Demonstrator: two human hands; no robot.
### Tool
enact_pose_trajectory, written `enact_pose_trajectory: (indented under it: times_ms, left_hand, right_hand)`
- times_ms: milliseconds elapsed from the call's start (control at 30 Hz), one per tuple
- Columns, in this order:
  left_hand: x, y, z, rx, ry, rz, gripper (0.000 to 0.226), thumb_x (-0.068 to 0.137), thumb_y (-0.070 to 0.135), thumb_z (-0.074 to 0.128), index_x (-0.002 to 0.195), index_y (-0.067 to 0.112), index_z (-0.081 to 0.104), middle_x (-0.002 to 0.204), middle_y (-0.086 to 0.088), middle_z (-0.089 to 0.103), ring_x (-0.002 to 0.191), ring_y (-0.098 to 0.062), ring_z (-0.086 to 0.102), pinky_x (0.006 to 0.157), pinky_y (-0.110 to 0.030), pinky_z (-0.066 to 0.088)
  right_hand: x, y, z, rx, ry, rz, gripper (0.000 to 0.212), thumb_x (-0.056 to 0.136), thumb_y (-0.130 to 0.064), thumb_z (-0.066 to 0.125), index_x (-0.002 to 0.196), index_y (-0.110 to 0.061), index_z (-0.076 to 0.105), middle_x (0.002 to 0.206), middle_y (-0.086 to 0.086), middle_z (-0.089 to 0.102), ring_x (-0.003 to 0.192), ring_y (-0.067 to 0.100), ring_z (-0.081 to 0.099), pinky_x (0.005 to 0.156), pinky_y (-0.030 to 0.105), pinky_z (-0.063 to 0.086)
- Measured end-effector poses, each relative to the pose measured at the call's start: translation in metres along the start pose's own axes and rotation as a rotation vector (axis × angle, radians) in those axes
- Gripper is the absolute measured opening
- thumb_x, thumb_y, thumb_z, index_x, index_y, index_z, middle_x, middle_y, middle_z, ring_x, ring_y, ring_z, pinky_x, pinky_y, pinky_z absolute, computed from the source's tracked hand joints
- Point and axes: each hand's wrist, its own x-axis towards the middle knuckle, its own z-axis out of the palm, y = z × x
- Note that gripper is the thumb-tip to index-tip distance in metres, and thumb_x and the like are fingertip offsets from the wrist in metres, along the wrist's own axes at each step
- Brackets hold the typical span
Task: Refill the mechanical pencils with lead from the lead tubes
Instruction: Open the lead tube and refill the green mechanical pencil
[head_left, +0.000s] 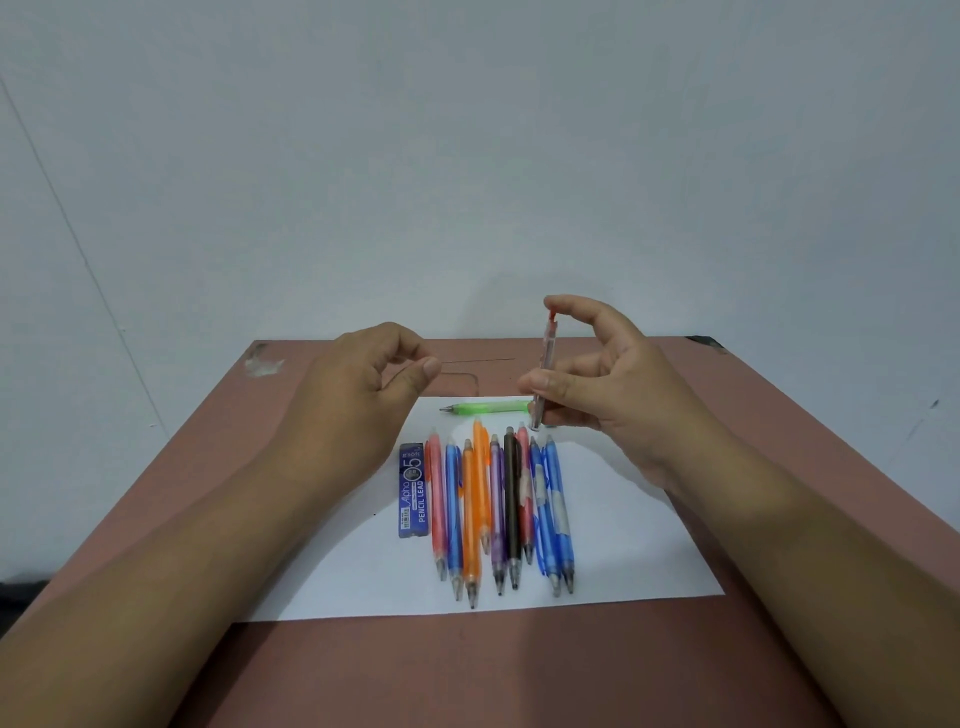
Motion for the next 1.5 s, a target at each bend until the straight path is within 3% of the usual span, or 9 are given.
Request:
enact_pose_trajectory:
  times_ms: [233, 500, 733, 833, 967, 1133, 1333, 1400, 1500]
  left_hand:
    - [0.0, -0.005, 0.001, -0.023, -0.003, -0.038, 0.014, 0.097, 0.04, 0.06, 0.083, 0.038, 0.057, 0.091, 0.019, 0.065, 0.088, 0.002, 0.058, 0.068, -0.025, 0.042]
    - [0.0, -0.005, 0.001, -0.032, -0.016, -0.076, 0.014, 0.096, 0.04, 0.062, 0.083, 0.038, 0.058, 0.092, 0.019, 0.065, 0.088, 0.002, 0.057, 0.066, -0.026, 0.043]
    - [0.001, -0.005, 0.002, -0.01, -0.003, -0.087, 0.015, 0.095, 0.039, 0.064, 0.081, 0.037, 0.058, 0.088, 0.021, 0.062, 0.083, 0.003, 0.055, 0.065, -0.022, 0.038]
    - [0.001, -0.005, 0.002, -0.001, -0.001, -0.09, 0.015, 0.093, 0.041, 0.066, 0.08, 0.04, 0.058, 0.09, 0.022, 0.062, 0.086, 0.004, 0.055, 0.066, -0.022, 0.04]
    - [0.001, -0.004, 0.002, 0.011, -0.014, -0.087, 0.011, 0.092, 0.042, 0.066, 0.084, 0.039, 0.059, 0.092, 0.023, 0.061, 0.087, 0.003, 0.055, 0.066, -0.021, 0.039]
    - [-0.001, -0.003, 0.002, 0.024, -0.027, -0.088, 0.008, 0.091, 0.044, 0.067, 0.09, 0.036, 0.064, 0.095, 0.023, 0.061, 0.088, 0.004, 0.053, 0.066, -0.019, 0.039]
    - [-0.003, 0.004, 0.003, 0.071, -0.075, -0.044, 0.011, 0.089, 0.05, 0.065, 0.081, 0.044, 0.058, 0.09, 0.029, 0.058, 0.089, 0.011, 0.053, 0.065, -0.016, 0.037]
    - [-0.004, 0.007, 0.003, 0.087, -0.087, -0.032, 0.015, 0.089, 0.049, 0.065, 0.077, 0.045, 0.056, 0.087, 0.032, 0.056, 0.089, 0.019, 0.05, 0.065, -0.013, 0.034]
    - [-0.006, 0.013, 0.003, 0.099, -0.083, -0.001, 0.018, 0.088, 0.047, 0.066, 0.075, 0.046, 0.055, 0.084, 0.035, 0.053, 0.091, 0.025, 0.045, 0.066, -0.011, 0.031]
  right_hand:
    - [-0.001, 0.0, -0.004, -0.144, -0.03, -0.005, 0.053, 0.088, -0.021, 0.078, 0.129, -0.042, 0.05, 0.089, 0.006, 0.078, 0.093, 0.02, 0.076, 0.076, 0.032, 0.063]
    - [-0.002, -0.002, -0.02, -0.168, -0.111, 0.027, 0.041, 0.086, -0.013, 0.08, 0.115, -0.037, 0.063, 0.087, 0.013, 0.076, 0.084, 0.031, 0.074, 0.072, 0.034, 0.06]
    - [-0.003, -0.003, -0.032, -0.526, -0.179, 0.05, 0.041, 0.083, -0.016, 0.082, 0.106, -0.045, 0.065, 0.102, -0.01, 0.065, 0.075, 0.012, 0.071, 0.059, 0.022, 0.057]
    - [-0.002, -0.005, -0.041, -0.744, -0.269, 0.099, 0.041, 0.081, -0.027, 0.082, 0.108, -0.051, 0.063, 0.102, -0.019, 0.064, 0.073, 0.003, 0.066, 0.062, 0.02, 0.053]
    - [0.001, -0.004, -0.047, -0.903, -0.357, 0.197, 0.041, 0.079, -0.039, 0.081, 0.108, -0.062, 0.062, 0.098, -0.022, 0.063, 0.08, 0.005, 0.063, 0.072, 0.024, 0.052]
    - [0.0, -0.005, -0.044, -0.899, -0.344, 0.196, 0.02, 0.087, -0.044, 0.074, 0.105, -0.051, 0.069, 0.088, -0.011, 0.066, 0.081, 0.008, 0.062, 0.074, 0.028, 0.051]
    - [-0.002, 0.003, -0.028, -0.752, -0.025, -0.119, 0.018, 0.088, -0.04, 0.076, 0.104, -0.04, 0.07, 0.078, -0.008, 0.064, 0.079, 0.011, 0.058, 0.06, 0.02, 0.046]
    - [-0.002, 0.005, -0.019, -0.725, 0.008, -0.244, 0.02, 0.088, -0.039, 0.076, 0.106, -0.041, 0.07, 0.08, -0.011, 0.062, 0.077, 0.006, 0.056, 0.058, 0.014, 0.045]
    - [0.002, 0.008, -0.012, -0.8, 0.004, -0.35, 0.02, 0.088, -0.044, 0.07, 0.108, -0.039, 0.071, 0.084, -0.018, 0.059, 0.077, 0.004, 0.055, 0.062, 0.017, 0.045]
